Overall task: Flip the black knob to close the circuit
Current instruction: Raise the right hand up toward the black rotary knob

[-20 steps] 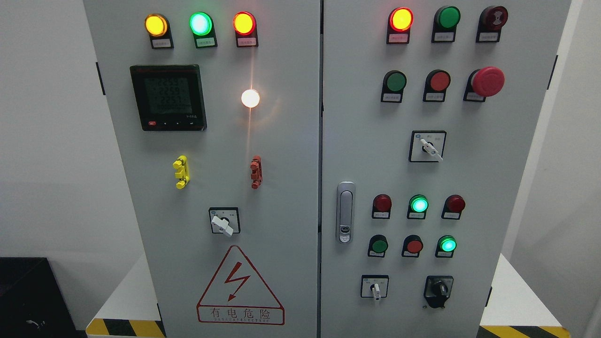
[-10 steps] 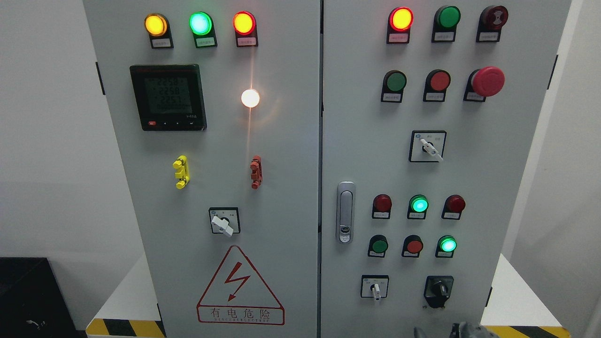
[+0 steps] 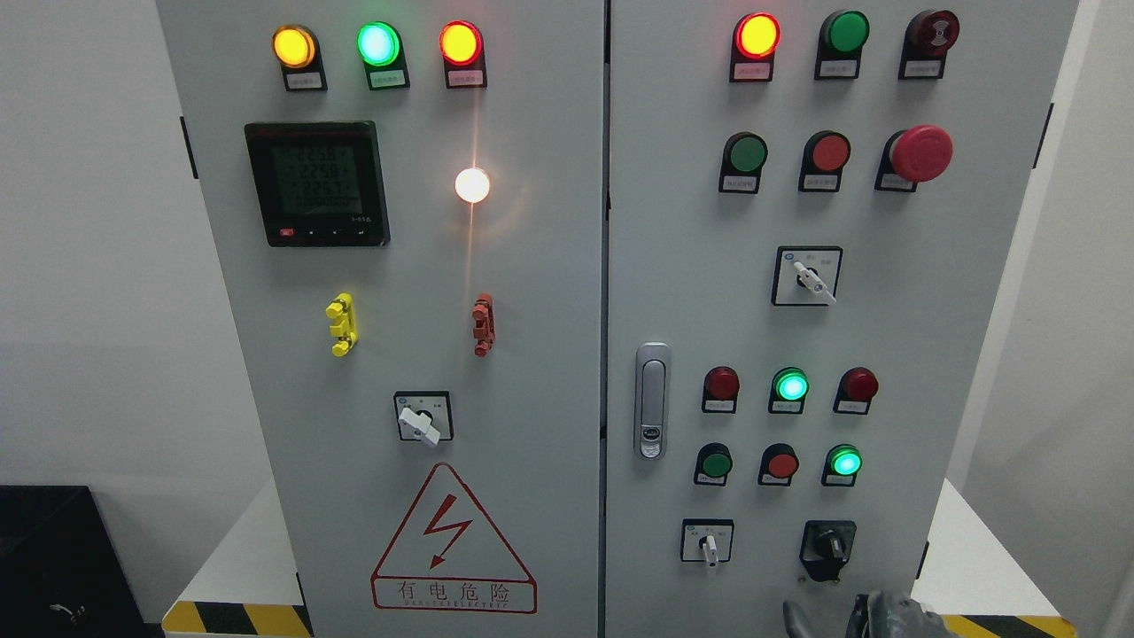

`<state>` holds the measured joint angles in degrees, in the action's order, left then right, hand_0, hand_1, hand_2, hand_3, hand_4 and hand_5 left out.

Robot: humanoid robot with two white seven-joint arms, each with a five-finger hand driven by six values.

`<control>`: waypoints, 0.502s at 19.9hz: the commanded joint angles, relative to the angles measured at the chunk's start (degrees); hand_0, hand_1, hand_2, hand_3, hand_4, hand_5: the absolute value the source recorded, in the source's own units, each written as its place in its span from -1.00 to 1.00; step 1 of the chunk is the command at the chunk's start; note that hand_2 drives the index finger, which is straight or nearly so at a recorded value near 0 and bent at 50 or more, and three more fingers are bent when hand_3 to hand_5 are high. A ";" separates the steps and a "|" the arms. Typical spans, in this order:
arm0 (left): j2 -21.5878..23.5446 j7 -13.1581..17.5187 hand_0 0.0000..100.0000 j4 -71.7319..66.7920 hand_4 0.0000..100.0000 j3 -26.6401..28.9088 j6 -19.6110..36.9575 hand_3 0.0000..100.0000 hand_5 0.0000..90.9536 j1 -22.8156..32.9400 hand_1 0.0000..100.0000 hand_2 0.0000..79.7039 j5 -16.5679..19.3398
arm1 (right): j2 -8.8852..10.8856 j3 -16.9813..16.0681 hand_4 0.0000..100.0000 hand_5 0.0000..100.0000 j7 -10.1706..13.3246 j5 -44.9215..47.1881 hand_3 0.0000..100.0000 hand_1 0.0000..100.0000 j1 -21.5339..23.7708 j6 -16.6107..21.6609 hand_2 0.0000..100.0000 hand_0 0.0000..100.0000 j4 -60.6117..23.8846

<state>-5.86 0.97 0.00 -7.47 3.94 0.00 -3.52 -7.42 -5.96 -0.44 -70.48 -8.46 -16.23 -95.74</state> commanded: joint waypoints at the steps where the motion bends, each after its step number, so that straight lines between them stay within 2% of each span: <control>1: 0.06 0.00 -0.76 1.32 -1.00 0.00 0.02 -1.00 -1.00 1.23 0.11 -1.00 0.00 | 0.21 -0.72 0.70 0.80 -0.96 -0.10 0.97 -0.79 -1.03 -0.29 0.71 -1.00 -0.15; 8: -0.03 0.00 -0.76 1.32 -1.00 0.00 0.02 -1.00 -1.00 1.23 0.11 -1.00 0.00 | 0.39 -1.16 0.70 0.80 -1.23 -0.19 0.97 -0.79 -1.20 -0.64 0.71 -1.00 -1.03; 10: -0.03 0.00 -0.76 1.32 -1.00 0.00 0.02 -1.00 -1.00 1.23 0.11 -1.00 0.00 | 0.39 -1.33 0.70 0.80 -1.93 -0.19 0.97 -0.79 -1.29 -0.82 0.71 -1.00 -1.12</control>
<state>-5.85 0.97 0.00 -7.47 3.94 0.00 -3.52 -7.24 -6.62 -1.92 -70.60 -9.45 -16.86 -96.27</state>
